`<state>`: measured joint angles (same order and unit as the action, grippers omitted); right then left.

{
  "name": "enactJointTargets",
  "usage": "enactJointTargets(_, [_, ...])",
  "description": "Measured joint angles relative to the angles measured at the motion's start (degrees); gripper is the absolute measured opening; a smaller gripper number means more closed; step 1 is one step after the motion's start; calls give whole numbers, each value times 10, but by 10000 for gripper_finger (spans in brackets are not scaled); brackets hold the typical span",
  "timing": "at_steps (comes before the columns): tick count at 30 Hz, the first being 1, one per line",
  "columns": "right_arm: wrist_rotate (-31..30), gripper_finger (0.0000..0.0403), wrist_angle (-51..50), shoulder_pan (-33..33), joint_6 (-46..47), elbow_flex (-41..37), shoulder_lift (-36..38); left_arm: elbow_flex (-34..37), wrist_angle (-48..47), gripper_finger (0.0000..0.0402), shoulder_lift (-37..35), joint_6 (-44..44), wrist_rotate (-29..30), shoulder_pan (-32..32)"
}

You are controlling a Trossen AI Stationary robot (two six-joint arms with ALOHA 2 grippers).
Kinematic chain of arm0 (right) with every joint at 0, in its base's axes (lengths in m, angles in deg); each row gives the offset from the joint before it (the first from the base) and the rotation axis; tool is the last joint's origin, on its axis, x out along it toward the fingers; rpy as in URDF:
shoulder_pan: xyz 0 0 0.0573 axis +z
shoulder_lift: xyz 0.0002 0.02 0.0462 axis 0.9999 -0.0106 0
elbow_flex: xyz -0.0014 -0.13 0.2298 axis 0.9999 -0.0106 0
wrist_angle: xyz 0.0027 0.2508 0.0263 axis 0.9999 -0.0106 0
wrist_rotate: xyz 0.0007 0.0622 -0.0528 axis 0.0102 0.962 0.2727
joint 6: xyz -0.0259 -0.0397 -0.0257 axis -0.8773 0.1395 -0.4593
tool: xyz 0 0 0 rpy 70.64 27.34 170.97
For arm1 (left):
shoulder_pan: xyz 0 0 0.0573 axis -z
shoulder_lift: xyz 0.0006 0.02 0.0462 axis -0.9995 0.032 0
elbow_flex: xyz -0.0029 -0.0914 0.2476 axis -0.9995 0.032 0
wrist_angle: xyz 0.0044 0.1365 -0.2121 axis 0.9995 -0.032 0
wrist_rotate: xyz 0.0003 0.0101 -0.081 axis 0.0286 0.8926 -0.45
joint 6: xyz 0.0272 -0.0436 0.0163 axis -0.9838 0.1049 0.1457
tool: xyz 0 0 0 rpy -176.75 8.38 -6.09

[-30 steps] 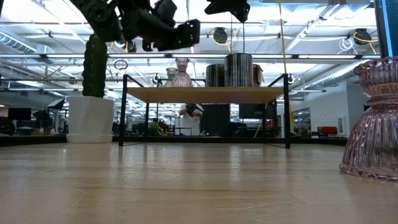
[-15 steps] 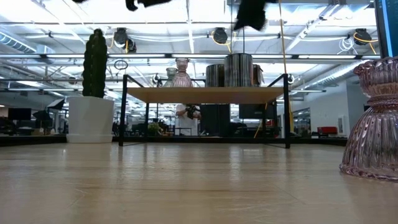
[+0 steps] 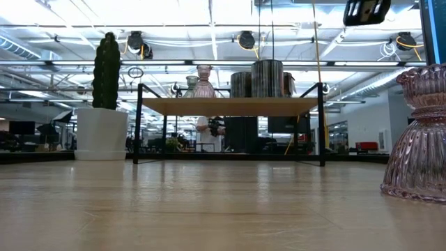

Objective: Pick & Place candle stick holders
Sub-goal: Put the pink vase candle holder on the shelf

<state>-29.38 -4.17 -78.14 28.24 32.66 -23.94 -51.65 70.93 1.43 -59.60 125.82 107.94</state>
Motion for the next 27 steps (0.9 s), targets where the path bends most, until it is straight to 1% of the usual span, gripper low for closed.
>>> enactJointTargets(4, [-27, 116, 39, 26, 3, -4, 2, 0, -30, 179, 1, 55, 0, 34])
enactJointTargets(8, [-62, 116, 74, 41, -13, -20, 1, 0, -43, 174, 1, 75, 0, 61])
enactJointTargets(11, [-85, 116, 110, 54, -31, -42, 2, 0, -52, 167, 1, 80, 0, 78])
enactJointTargets(16, [-85, 116, 185, 72, -43, -99, 1, 0, -67, 156, 1, 91, 0, 104])
enactJointTargets(18, [-102, 116, 205, 81, -54, -121, 1, 0, -67, 153, 1, 96, 0, 113])
enactJointTargets(22, [-139, 116, 238, 91, -67, -153, 1, 0, -78, 156, 1, 106, 1, 127])
enactJointTargets(27, [-144, 116, 293, 105, -67, -177, 1, 0, -89, 168, 1, 107, 1, 137])
